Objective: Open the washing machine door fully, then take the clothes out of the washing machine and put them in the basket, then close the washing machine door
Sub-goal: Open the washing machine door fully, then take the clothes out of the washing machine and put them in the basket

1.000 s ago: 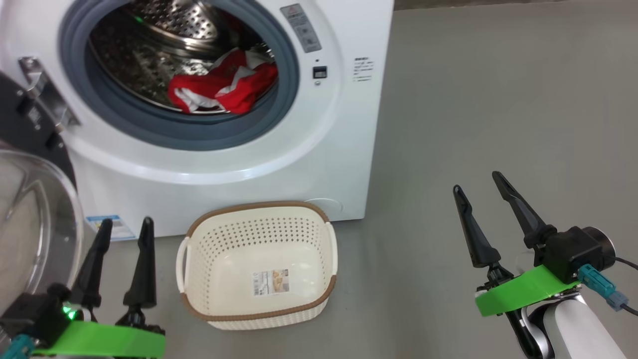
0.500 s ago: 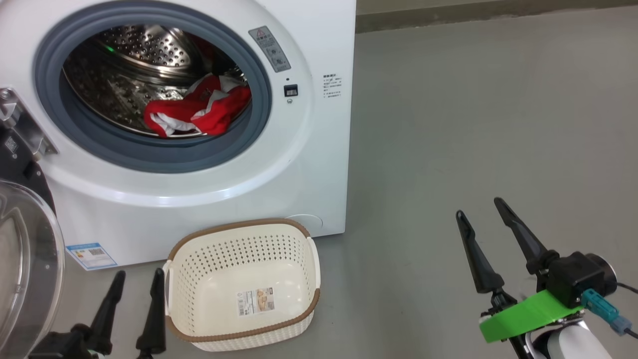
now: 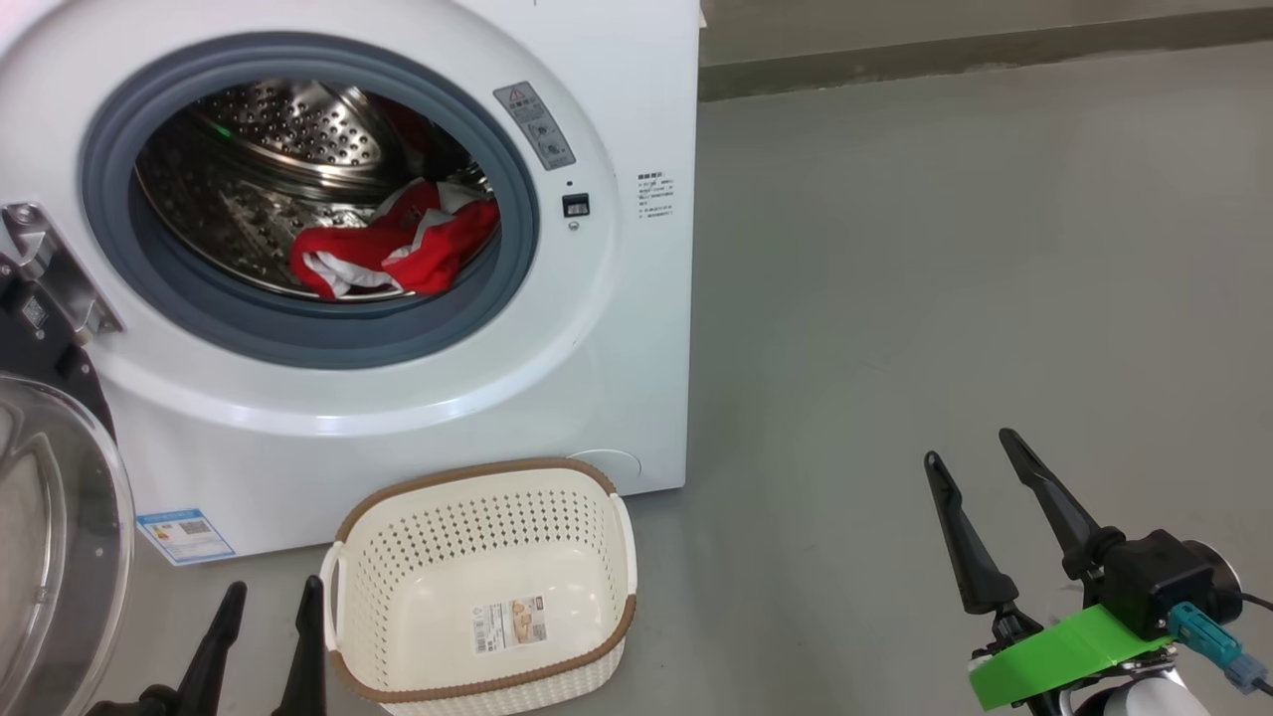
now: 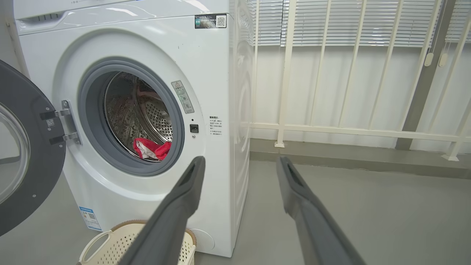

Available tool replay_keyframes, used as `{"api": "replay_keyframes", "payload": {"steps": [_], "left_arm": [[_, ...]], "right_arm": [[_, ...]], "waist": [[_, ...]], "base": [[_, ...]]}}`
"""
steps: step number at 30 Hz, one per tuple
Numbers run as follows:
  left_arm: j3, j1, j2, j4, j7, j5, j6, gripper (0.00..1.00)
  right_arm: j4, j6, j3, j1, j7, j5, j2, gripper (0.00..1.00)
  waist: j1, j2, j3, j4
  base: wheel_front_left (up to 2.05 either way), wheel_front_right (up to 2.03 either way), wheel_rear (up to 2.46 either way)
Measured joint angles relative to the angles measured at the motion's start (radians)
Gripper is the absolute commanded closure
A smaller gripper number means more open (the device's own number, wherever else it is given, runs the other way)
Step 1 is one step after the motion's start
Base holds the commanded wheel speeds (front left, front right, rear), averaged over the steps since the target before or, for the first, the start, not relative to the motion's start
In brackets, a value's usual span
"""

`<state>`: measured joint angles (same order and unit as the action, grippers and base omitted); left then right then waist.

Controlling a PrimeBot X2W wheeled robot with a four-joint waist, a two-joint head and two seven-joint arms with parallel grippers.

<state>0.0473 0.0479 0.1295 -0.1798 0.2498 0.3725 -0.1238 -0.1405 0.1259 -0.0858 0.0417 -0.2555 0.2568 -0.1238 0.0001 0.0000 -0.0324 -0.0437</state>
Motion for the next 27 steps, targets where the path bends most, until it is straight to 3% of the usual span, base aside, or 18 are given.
{"api": "replay_keyframes", "payload": {"steps": [17,27], "left_arm": [[0.009,0.015,0.000,-0.056,0.000,-0.055,0.000,0.00],[0.019,0.015,-0.003,-0.057,0.000,-0.065,0.012,0.00]], "right_arm": [[-0.005,0.000,0.007,-0.002,0.000,0.000,0.000,0.00],[-0.006,0.000,0.004,-0.021,0.000,0.000,-0.001,0.00]], "waist": [[0.0000,0.0000,-0.010,0.005],[0.0000,0.0000,-0.013,0.008]], "base": [[0.01,-0.02,0.00],[0.82,-0.82,0.00]]}}
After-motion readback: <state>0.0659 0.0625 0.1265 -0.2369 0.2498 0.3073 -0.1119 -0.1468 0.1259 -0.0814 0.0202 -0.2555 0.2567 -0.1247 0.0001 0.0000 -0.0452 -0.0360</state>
